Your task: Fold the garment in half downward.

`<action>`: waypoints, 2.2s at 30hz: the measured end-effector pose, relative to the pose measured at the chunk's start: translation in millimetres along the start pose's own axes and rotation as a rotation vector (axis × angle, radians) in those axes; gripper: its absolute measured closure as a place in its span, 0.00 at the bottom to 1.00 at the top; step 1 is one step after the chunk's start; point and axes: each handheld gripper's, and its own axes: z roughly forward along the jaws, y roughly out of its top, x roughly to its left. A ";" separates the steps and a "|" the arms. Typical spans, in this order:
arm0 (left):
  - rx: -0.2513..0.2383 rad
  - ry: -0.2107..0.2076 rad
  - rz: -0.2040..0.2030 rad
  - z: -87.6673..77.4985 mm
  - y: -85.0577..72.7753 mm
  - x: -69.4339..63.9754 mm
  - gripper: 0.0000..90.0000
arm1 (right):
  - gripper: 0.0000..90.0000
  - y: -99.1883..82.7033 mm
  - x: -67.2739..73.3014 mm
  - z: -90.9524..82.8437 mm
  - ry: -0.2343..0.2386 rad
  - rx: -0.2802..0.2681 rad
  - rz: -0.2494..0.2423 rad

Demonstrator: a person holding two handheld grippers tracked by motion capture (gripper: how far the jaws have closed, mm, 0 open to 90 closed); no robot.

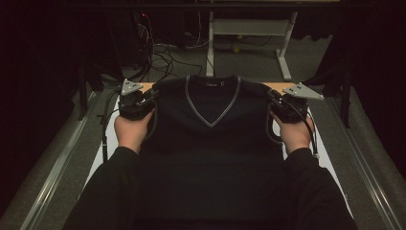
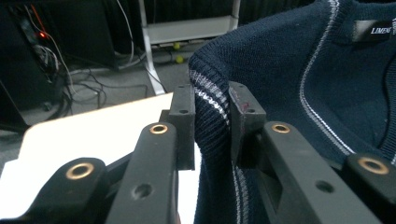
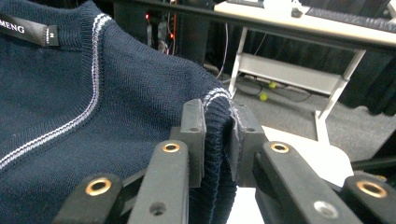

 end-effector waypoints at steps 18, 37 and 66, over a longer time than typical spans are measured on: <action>-0.010 -0.150 -0.001 -34.1 -75.6 -15.1 0.78 | 0.87 -63.5 15.0 -41.7 0.123 -0.005 -0.019; -0.013 -0.257 -0.001 -80.3 -156.4 -24.6 0.78 | 0.87 -133.2 32.7 -96.6 0.190 -0.005 0.008; 0.225 -0.267 0.002 -100.9 -198.5 -30.4 0.68 | 0.85 -167.3 47.2 -135.7 0.258 0.168 0.037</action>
